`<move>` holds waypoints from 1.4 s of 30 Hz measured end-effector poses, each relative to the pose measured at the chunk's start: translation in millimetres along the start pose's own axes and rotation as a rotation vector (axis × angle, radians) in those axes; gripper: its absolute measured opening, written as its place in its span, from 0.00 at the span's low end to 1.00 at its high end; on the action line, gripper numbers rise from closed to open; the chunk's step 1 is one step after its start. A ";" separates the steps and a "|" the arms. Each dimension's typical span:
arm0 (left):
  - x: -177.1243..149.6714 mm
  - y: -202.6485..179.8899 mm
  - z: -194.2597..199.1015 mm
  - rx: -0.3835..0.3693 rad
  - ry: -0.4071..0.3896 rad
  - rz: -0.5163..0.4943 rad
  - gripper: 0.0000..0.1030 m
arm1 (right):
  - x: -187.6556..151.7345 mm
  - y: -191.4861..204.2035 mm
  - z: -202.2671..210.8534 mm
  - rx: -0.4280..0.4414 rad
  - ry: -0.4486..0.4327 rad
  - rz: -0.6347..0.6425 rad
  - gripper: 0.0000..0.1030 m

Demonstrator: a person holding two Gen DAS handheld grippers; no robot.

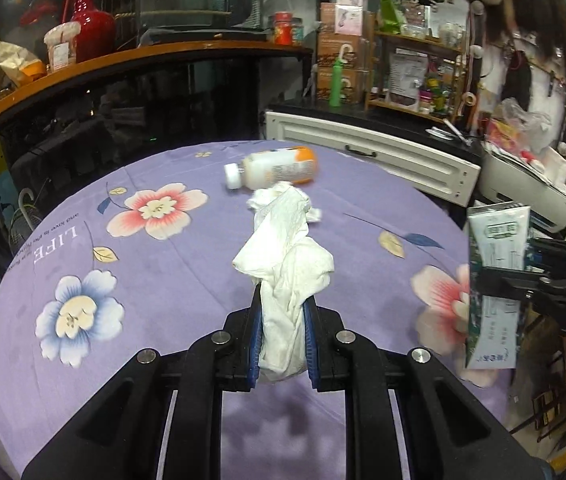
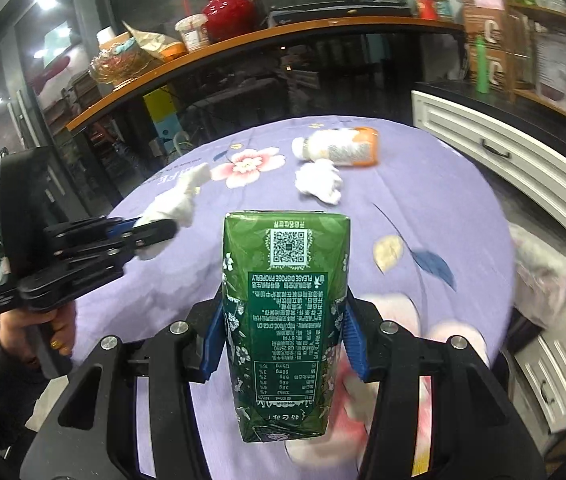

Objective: Collect trash
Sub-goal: 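Grasp the white tissue with the left tool while the right tool carries the carton toward the bin, then lower the tissue and carton into the bin while both tools open to drop them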

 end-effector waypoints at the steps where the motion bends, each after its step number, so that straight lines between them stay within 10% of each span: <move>1: -3.5 -7.1 2.3 -0.010 -0.001 -0.003 0.17 | -5.3 -3.0 4.8 -0.009 -0.001 -0.006 0.48; 20: -47.7 -150.2 8.5 -0.198 -0.008 -0.109 0.17 | -108.8 -98.8 70.6 -0.221 0.014 -0.189 0.48; 42: -83.1 -225.0 -49.4 -0.307 0.136 -0.186 0.17 | -193.4 -179.9 -42.6 -0.333 0.258 -0.284 0.50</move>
Point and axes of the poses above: each gripper's, at about its wrist camera, not at the fingertips, and z roughly against the way its jaws point, y to its left, x to its top, the point moved 1 cm from there along -z, roughly the way its jaws point, and after that the axes turned 9 degrees about -x, right-handed, at the moved point
